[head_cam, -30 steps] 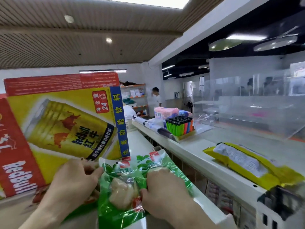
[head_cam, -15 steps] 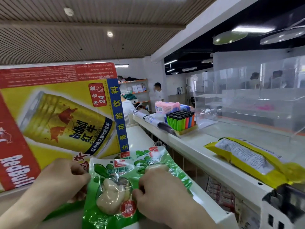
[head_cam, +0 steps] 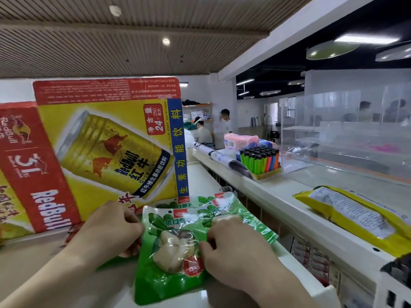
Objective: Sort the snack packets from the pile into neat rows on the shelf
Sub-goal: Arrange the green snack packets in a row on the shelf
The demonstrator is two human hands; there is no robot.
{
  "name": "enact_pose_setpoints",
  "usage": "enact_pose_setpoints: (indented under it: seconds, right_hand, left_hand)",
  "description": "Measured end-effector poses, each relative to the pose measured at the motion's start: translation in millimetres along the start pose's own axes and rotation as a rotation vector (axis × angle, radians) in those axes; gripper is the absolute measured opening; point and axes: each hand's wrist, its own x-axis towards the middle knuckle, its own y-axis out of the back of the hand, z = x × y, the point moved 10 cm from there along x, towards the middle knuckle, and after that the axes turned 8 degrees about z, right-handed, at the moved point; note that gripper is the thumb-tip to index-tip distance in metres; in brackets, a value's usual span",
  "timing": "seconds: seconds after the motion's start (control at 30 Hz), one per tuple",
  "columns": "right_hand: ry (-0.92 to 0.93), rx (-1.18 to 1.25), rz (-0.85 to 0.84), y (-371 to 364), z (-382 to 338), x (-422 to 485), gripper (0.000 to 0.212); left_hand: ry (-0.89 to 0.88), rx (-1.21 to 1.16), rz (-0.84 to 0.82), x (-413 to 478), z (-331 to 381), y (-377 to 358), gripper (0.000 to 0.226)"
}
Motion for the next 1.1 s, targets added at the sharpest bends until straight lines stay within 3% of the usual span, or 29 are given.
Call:
enact_pose_setpoints:
  seconds: [0.23, 0.73, 0.97, 1.1]
  right_hand:
    - [0.006, -0.018, 0.058, 3.6, 3.1, 1.2, 0.039]
    - [-0.002, -0.066, 0.042, 6.7, 0.1, -1.0, 0.023]
    - [0.052, -0.027, 0.015, 4.5, -7.6, -4.3, 0.028]
    - [-0.035, -0.029, 0.01, 6.5, 2.4, -2.1, 0.034]
  left_hand:
    - [0.053, -0.008, 0.006, 1.5, -5.1, -0.1, 0.022]
    - [0.087, 0.02, 0.009, 0.2, -6.3, -3.3, 0.025]
    - [0.124, 0.001, 0.013, 3.7, -12.8, 5.9, 0.022]
    - [0.089, 0.027, -0.035, 2.9, -9.3, -6.3, 0.023]
